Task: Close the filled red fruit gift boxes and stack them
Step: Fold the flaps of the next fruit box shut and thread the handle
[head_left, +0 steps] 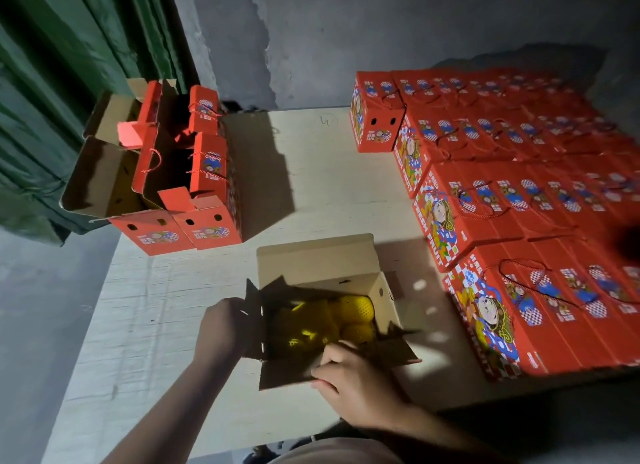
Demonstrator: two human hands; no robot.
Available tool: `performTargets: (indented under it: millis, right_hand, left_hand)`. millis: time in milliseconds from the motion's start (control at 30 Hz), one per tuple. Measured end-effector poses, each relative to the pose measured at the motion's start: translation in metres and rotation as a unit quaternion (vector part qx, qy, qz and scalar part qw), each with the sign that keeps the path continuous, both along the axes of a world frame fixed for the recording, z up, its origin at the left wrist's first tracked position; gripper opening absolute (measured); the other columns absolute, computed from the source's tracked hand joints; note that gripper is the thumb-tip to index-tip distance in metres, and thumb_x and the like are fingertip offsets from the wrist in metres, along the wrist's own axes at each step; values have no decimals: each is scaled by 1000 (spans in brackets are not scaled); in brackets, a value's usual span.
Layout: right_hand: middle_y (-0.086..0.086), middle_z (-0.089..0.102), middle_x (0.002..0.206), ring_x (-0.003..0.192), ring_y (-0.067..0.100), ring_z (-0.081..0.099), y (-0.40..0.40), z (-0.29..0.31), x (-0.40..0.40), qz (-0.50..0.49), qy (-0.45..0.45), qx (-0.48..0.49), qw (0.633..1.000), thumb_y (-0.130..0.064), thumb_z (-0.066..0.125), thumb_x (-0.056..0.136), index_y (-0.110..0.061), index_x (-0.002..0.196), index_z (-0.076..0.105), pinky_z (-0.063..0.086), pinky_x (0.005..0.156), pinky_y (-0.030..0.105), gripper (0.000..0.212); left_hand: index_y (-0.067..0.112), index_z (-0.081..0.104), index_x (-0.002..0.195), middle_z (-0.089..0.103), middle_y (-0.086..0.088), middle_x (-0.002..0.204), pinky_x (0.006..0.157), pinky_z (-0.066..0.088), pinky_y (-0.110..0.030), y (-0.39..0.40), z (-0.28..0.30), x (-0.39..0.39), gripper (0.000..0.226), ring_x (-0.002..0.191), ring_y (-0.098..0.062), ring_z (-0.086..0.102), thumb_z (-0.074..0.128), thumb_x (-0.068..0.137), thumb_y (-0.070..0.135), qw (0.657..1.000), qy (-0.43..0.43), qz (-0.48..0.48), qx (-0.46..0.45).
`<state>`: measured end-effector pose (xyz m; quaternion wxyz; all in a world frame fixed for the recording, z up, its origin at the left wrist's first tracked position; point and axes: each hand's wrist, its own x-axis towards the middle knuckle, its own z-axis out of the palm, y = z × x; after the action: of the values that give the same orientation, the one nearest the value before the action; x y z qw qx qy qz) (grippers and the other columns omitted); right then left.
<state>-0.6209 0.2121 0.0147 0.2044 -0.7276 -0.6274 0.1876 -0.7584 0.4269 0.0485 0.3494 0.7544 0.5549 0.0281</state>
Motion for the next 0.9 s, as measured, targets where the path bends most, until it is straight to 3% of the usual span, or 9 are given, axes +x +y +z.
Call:
performTargets:
  millis: [67,200,300,400,500,567,700,800,900]
  right_hand:
    - [-8,56,101,101,11,51,-9,-7,1,-4,13,-13,1000,-46,51,103,-21,99,77,48,86,32,36]
    - [-16,59,97,96,5,55,-26,-13,8,-48,-18,11,999,-62,65,90,-30,99,80,49,84,26,37]
    - [-21,58,100,99,-2,51,-36,-17,17,-98,18,-5,995,-80,61,85,-34,104,78,44,86,16,53]
    - [-21,61,97,93,-1,58,-47,-24,31,-145,42,47,987,-69,57,96,-30,95,77,48,84,21,44]
    - [-19,59,87,83,0,58,-58,-37,50,-233,15,76,969,-49,63,100,-28,85,72,50,75,25,27]
    - [-15,61,80,78,4,60,-63,-47,61,-329,27,61,942,-38,73,95,-24,82,70,52,73,31,19]
    - [0,69,82,80,22,66,-69,-60,79,-497,192,-54,845,-43,86,83,-15,87,65,51,76,38,35]
    - [9,77,91,89,26,71,-61,-59,90,-494,381,-61,779,-52,80,80,-9,98,76,53,77,35,47]
    - [-6,72,103,92,12,65,-51,-50,94,-501,448,-68,737,-52,75,87,-31,103,72,50,68,22,27]
  left_hand:
    - [16,75,98,78,2,78,49,61,-28,-6,-2,-1,15,55,-13,74,69,100,29,997,-53,15,-46]
    - [26,63,123,71,0,113,50,62,-35,-21,-8,-7,38,93,-27,75,63,98,55,986,-155,16,-63]
    - [36,67,121,70,0,116,54,63,-36,-27,-24,-17,18,100,-25,72,55,108,34,977,-208,-24,-51]
    - [35,63,138,65,-1,127,74,63,-37,-24,-47,-32,37,106,-22,68,49,109,16,975,-118,-151,112]
    - [42,40,154,47,4,145,60,56,-26,-27,-63,-40,62,123,-20,54,50,102,9,955,-28,-244,169]
    - [45,24,160,30,11,161,55,54,-20,-29,-73,-44,74,137,-16,40,52,102,10,947,-14,-273,168]
    - [46,-2,165,3,17,174,86,63,-36,-28,-88,-49,75,158,-16,21,44,110,24,936,-28,-304,176]
    - [46,-11,163,-10,20,173,103,57,-42,-26,-94,-51,79,162,-14,5,43,111,25,934,-13,-312,172]
    - [45,-15,163,-15,23,172,107,54,-44,-25,-98,-54,80,161,-11,-4,43,110,28,936,-9,-305,177]
